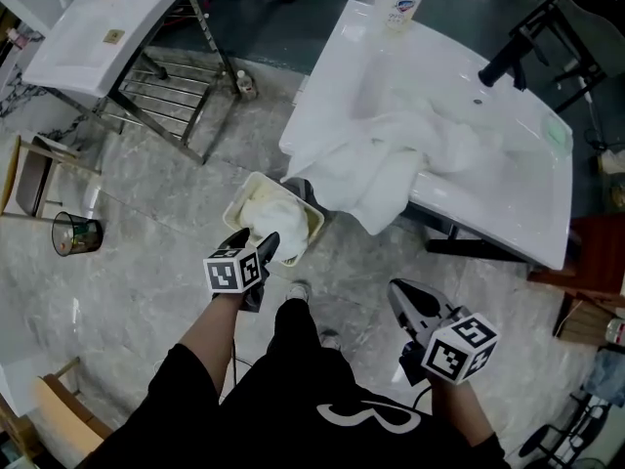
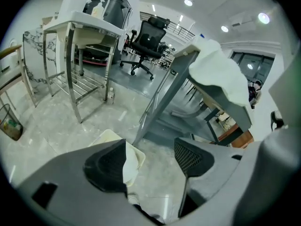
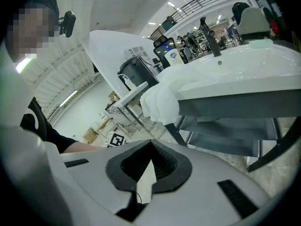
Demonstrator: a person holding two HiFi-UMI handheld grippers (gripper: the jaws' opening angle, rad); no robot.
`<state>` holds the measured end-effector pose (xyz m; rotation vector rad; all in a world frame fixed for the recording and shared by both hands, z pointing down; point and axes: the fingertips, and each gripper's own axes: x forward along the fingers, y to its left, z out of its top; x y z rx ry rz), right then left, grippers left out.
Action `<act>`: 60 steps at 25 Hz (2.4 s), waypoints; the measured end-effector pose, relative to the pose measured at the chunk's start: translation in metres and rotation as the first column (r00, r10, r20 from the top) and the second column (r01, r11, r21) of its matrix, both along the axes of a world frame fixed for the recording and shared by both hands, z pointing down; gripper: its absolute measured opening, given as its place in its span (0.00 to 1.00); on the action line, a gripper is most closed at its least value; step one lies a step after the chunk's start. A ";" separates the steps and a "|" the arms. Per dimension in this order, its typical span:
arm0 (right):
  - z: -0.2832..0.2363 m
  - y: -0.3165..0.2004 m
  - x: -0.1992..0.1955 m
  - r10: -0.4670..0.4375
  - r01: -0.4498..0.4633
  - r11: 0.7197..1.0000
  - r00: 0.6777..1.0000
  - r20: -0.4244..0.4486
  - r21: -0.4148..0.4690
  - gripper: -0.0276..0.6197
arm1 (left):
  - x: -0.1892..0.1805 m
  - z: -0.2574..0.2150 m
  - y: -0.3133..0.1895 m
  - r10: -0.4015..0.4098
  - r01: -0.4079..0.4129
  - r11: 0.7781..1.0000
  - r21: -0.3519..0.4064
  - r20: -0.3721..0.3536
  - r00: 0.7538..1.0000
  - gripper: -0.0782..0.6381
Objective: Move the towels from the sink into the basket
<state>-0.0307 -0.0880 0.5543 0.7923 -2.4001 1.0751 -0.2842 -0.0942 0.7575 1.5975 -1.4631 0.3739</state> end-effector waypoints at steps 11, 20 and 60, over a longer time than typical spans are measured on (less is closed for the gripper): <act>-0.053 0.017 0.038 0.029 -0.037 0.995 0.995 0.090 0.096 0.05 | 0.078 -0.149 0.002 0.203 -0.169 0.953 0.250 -0.118 0.972 0.53; -0.120 0.051 0.092 0.048 -0.075 0.974 0.990 0.131 0.213 0.05 | 0.162 -0.283 0.025 0.302 -0.224 0.869 0.442 -0.113 0.947 0.53; -0.163 -0.082 0.148 0.199 -0.207 0.932 0.978 0.057 0.299 0.05 | 0.197 -0.255 -0.179 0.542 -0.593 0.803 0.068 0.333 0.772 0.64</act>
